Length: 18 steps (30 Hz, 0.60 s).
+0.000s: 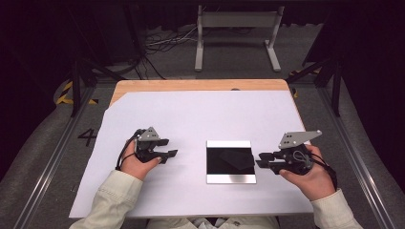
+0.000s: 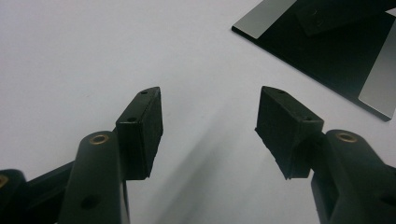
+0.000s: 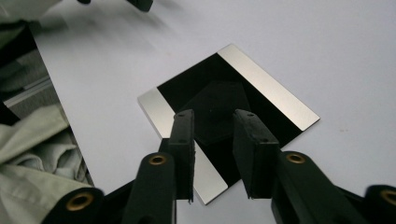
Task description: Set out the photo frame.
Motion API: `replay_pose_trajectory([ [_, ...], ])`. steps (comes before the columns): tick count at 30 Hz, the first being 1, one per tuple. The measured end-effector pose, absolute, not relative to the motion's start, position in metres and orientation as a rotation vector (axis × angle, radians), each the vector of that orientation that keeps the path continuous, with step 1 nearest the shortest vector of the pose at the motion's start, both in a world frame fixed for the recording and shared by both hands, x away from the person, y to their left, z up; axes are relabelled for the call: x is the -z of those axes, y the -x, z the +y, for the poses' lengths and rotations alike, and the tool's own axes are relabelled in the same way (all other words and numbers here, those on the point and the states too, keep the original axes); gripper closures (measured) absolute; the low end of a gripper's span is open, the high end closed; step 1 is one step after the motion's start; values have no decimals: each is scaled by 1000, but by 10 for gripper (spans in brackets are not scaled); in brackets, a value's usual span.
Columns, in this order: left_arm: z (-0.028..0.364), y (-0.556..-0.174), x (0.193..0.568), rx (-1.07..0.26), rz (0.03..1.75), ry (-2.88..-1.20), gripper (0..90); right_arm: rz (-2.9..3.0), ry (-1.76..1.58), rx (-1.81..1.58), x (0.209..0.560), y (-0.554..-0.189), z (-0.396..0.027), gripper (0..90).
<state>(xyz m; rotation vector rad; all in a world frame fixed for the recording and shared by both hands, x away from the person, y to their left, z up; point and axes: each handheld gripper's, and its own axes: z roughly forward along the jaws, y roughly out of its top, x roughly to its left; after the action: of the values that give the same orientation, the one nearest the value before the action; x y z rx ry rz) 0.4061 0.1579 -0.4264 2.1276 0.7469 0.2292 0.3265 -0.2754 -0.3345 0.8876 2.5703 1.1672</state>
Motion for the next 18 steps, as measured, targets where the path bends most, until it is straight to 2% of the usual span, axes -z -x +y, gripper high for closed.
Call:
replay_pose_trajectory([
  [3, 158, -406, 427, -225, 753, -2130, 415, 2540, -911, -1199, 335, -328, -276, 619],
  [18, 158, -404, 427, -230, 754, -2134, 414, 2408, -1028, -1262, 339, -342, -276, 518],
])
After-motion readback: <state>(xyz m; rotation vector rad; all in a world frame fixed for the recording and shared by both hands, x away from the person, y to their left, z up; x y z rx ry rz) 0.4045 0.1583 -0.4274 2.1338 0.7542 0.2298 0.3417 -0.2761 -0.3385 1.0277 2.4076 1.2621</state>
